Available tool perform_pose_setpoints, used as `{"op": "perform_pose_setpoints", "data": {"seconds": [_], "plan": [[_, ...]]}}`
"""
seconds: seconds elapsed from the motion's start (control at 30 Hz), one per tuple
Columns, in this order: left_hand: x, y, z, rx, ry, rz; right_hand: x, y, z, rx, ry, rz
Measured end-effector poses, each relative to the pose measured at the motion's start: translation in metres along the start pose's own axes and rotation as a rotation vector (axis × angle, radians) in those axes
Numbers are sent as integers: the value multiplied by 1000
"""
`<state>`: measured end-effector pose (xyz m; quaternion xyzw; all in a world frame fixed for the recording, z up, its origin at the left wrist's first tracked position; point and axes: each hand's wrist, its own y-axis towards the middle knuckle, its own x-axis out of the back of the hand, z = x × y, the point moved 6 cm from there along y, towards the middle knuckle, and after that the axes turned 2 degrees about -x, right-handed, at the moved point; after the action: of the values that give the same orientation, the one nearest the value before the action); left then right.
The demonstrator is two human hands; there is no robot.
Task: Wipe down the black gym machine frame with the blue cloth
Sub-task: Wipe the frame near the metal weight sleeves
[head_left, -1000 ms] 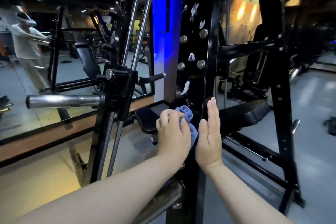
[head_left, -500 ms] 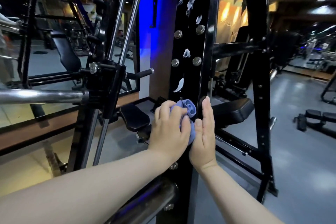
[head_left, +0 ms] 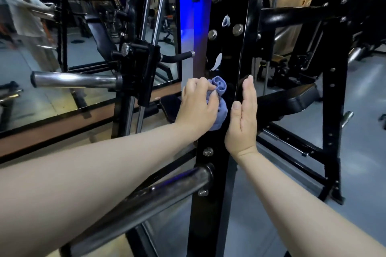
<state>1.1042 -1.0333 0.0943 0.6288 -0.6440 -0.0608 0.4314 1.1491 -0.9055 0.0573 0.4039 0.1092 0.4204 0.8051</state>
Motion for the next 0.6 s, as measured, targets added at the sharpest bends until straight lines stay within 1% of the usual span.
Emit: {"op": "perform_pose_setpoints", "data": {"seconds": [0.13, 0.2, 0.23, 0.3, 0.4, 0.47, 0.5, 0.6], "plan": [[-16, -57, 27, -26, 117, 112, -1, -7, -4, 15, 1, 12], [-19, -66, 33, 38, 97, 152, -2, -10, -7, 17, -3, 21], [-18, -61, 32, 60, 81, 144, -2, -10, -7, 13, -7, 21], [-12, -38, 22, 59, 61, 71, -2, -11, -6, 7, -22, 21], [-1, 3, 12, 104, -12, -24, -3, -12, -1, -36, -130, -16], [1, 5, 8, 77, -42, -61, -7, -15, 1, -91, -134, -46], [-1, -3, 8, 53, -45, -38, -8, -16, 2, -111, -105, -52], [-12, -38, 15, -44, 21, 123, -8, -18, 0, -104, -82, -58]]}}
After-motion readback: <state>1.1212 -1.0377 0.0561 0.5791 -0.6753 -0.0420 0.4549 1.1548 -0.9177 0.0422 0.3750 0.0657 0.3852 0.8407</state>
